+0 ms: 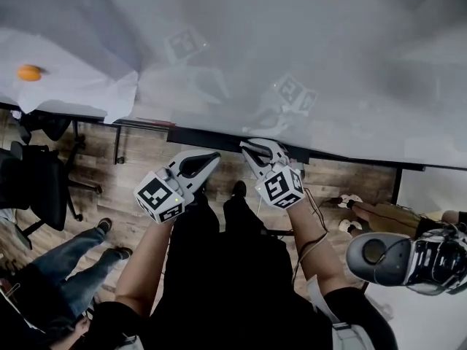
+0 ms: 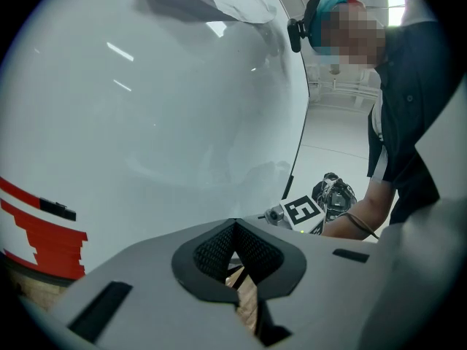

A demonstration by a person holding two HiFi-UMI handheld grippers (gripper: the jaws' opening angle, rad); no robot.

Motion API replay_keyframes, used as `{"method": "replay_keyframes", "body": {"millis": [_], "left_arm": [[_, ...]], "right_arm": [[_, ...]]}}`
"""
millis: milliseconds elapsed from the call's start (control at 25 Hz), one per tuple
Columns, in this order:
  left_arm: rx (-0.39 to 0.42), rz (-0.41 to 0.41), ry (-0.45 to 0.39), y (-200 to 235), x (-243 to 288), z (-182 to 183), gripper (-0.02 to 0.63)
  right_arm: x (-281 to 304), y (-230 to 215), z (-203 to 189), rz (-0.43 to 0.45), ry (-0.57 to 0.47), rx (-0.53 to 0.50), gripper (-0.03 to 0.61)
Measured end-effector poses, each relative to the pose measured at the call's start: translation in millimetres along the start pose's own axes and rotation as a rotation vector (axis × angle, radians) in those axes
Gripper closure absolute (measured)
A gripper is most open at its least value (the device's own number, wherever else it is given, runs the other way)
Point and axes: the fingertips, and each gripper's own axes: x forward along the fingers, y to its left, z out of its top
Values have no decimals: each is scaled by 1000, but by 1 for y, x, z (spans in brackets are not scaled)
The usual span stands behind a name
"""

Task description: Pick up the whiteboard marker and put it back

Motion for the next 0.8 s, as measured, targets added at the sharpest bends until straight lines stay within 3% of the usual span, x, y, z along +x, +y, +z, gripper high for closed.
{"method": "replay_keyframes", "body": {"millis": [800], "left_arm": [[148,-118,-23,-55,15,76,603]], "right_arm": [[-138,-23,129,-32,-475,337,551]]}}
